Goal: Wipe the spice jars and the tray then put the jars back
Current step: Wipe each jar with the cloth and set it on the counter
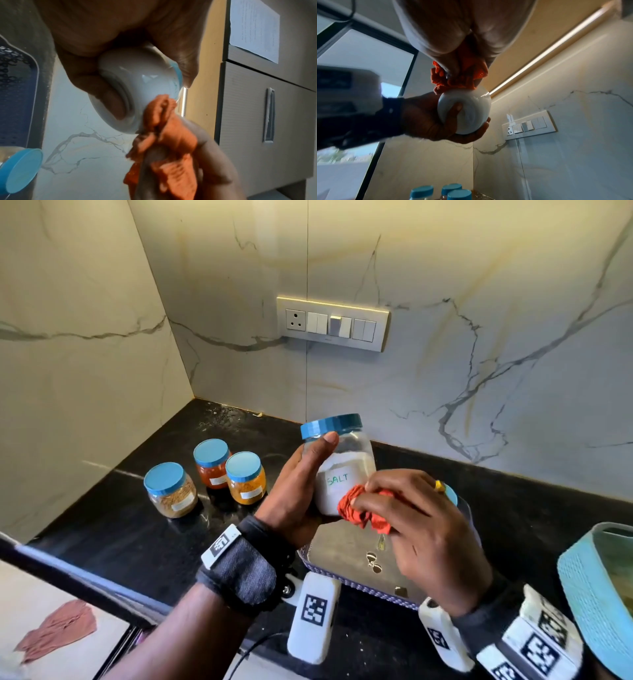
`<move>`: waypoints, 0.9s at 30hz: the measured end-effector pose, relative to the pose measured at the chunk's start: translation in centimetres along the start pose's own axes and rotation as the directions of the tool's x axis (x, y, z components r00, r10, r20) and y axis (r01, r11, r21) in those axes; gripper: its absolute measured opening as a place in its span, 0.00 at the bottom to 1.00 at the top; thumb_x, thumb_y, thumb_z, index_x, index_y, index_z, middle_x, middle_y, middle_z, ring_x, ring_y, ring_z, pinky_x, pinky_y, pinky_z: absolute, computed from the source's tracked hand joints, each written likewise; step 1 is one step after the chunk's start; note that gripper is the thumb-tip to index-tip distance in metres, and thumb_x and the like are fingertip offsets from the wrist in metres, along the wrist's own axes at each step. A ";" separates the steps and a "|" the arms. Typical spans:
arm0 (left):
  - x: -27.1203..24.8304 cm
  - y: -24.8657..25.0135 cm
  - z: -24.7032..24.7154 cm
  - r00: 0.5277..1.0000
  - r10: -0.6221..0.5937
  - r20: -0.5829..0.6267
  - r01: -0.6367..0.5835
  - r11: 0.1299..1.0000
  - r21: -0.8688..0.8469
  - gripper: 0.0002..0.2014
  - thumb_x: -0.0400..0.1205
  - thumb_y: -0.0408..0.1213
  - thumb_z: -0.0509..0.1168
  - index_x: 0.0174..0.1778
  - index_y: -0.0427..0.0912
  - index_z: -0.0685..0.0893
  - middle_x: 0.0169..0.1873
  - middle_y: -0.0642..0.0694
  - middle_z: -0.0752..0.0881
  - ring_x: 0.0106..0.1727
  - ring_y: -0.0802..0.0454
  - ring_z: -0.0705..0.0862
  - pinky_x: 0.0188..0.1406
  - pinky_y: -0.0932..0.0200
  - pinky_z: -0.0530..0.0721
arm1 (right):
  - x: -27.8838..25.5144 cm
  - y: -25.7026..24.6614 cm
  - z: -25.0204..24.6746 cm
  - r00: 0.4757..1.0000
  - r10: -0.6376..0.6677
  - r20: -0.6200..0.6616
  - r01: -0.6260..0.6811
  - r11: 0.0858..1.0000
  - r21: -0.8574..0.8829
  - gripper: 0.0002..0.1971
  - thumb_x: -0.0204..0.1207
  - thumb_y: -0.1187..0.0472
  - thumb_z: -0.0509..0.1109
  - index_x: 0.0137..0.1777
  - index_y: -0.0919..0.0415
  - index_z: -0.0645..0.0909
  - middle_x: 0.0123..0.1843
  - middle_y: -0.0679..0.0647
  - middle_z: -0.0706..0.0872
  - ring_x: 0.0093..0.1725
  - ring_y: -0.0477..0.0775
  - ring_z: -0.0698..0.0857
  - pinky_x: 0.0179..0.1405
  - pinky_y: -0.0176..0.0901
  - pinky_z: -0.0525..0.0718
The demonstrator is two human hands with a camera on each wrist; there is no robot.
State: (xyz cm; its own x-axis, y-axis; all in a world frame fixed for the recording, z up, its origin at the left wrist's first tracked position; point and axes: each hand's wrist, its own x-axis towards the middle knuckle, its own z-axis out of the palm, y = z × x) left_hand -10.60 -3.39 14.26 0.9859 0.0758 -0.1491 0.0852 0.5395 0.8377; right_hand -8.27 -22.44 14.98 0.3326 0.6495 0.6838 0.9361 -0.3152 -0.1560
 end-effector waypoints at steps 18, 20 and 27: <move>0.5 1.1 0.4 1.000 0.028 -0.003 -0.028 1.000 -0.001 0.28 0.77 0.56 0.66 0.67 0.41 0.87 0.57 0.31 0.88 0.49 0.42 0.89 0.46 0.47 0.90 | 1.3 1.0 0.5 0.991 0.043 -0.127 -0.028 0.993 0.116 0.16 0.71 0.80 0.68 0.53 0.64 0.90 0.55 0.57 0.87 0.57 0.56 0.86 0.61 0.43 0.82; 0.2 0.7 0.7 0.999 0.047 -0.002 -0.047 0.998 0.031 0.26 0.79 0.53 0.66 0.68 0.39 0.87 0.60 0.33 0.90 0.53 0.42 0.91 0.49 0.45 0.91 | 2.8 2.3 0.8 0.973 0.136 -0.188 -0.097 0.975 0.199 0.16 0.70 0.83 0.69 0.52 0.68 0.88 0.54 0.58 0.86 0.57 0.56 0.86 0.61 0.46 0.83; 0.0 0.6 0.1 0.999 0.023 -0.033 -0.024 0.999 -0.040 0.26 0.76 0.54 0.70 0.65 0.40 0.88 0.56 0.35 0.92 0.49 0.44 0.92 0.46 0.46 0.93 | 2.7 2.6 1.0 0.981 0.169 -0.100 -0.135 0.950 0.282 0.20 0.66 0.85 0.71 0.53 0.67 0.88 0.56 0.57 0.86 0.61 0.54 0.85 0.64 0.46 0.83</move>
State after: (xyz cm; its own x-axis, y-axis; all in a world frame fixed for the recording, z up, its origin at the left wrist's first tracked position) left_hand -10.54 -3.12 14.78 0.9823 0.1155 -0.1472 0.0558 0.5702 0.8196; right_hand -4.81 -20.79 15.68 0.4726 0.5147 0.7154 0.8766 -0.1913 -0.4415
